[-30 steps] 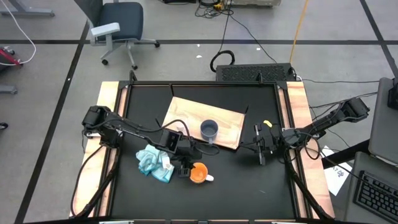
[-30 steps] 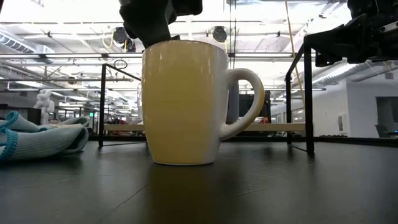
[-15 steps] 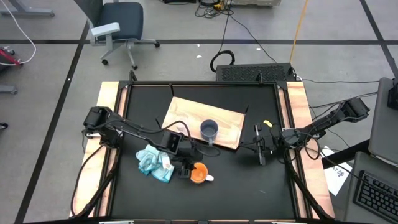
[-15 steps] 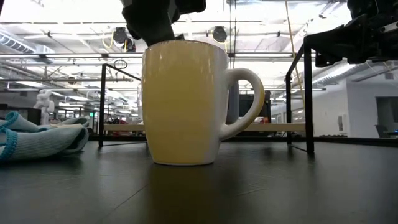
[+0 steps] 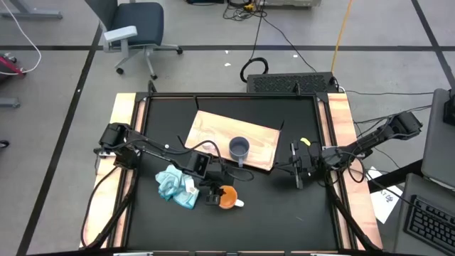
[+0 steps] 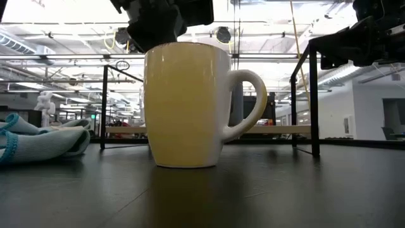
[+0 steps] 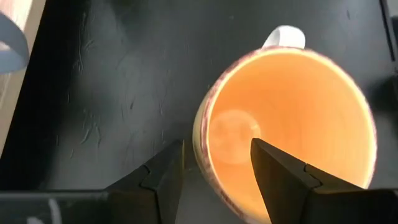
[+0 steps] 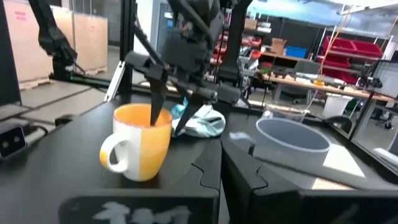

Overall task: Stack small to large cups/mugs on shelf
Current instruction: Put the yellow mug on the shelf

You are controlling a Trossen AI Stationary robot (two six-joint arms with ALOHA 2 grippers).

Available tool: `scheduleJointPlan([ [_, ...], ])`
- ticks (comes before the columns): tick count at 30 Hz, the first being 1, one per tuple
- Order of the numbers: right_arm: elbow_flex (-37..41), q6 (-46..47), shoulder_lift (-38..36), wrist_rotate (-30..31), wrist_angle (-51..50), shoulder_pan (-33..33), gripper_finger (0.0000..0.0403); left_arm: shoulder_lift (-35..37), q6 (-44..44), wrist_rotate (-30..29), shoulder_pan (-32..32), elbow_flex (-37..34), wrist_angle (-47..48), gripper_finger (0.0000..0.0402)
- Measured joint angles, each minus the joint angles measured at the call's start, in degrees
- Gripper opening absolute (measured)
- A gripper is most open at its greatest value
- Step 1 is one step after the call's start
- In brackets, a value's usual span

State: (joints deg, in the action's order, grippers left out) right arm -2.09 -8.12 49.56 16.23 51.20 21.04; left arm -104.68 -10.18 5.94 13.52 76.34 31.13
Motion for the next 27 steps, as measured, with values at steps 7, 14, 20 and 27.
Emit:
scheduleJointPlan([
  [7, 0.0, 1.4, 0.0, 0.0, 0.0, 0.0, 0.0, 0.0, -0.5, 0.0, 0.0, 0.0, 0.0, 0.0186],
  [14, 0.0, 1.5, 0.0, 0.0, 0.0, 0.0, 0.0, 2.5, -3.7, -3.0, 0.0, 0.0, 0.2, 0.0186],
  [20, 0.0, 1.5, 0.0, 0.0, 0.0, 0.0, 0.0, 3.7, -11.9, -3.0, 0.1, 0.0, 1.1, 0.0186],
  [27, 0.0, 1.5, 0.0, 0.0, -0.1, 0.0, 0.0, 3.6, -17.9, -3.0, 1.4, 0.0, 4.2, 0.0186],
])
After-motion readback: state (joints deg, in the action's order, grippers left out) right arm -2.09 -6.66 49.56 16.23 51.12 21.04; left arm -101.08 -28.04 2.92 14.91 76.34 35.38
